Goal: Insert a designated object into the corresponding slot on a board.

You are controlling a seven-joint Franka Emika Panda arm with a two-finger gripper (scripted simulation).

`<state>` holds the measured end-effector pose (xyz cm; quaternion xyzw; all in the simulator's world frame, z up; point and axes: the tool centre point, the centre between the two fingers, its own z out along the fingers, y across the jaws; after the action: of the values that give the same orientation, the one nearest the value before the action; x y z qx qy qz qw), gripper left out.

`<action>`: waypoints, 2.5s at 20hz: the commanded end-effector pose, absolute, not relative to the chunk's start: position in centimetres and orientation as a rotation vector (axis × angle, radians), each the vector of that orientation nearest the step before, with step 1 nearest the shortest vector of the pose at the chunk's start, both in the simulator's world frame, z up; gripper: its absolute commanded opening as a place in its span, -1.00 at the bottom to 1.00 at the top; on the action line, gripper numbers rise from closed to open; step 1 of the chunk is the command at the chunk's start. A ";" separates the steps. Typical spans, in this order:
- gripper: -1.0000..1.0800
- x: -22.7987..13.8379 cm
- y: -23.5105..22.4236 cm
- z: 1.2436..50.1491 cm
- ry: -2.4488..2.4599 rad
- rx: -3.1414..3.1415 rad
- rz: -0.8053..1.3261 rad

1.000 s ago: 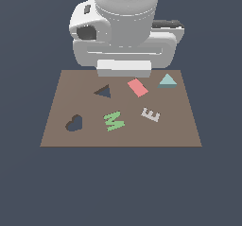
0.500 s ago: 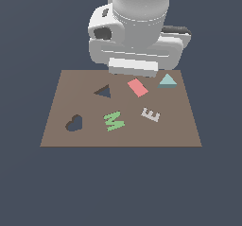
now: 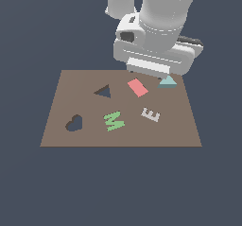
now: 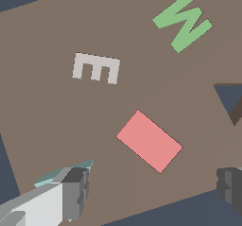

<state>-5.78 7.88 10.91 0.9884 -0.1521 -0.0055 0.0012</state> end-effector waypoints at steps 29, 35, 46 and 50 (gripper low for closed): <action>0.92 -7.6 17.8 4.9 -0.988 2.982 -0.001; 0.92 -7.5 17.9 3.3 -0.995 2.980 0.000; -1.00 -7.5 17.9 3.0 -0.997 2.979 0.000; -1.00 -7.5 18.0 3.1 -0.996 2.980 0.001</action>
<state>-7.50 17.95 3.08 0.9485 -0.3169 0.0002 -0.0003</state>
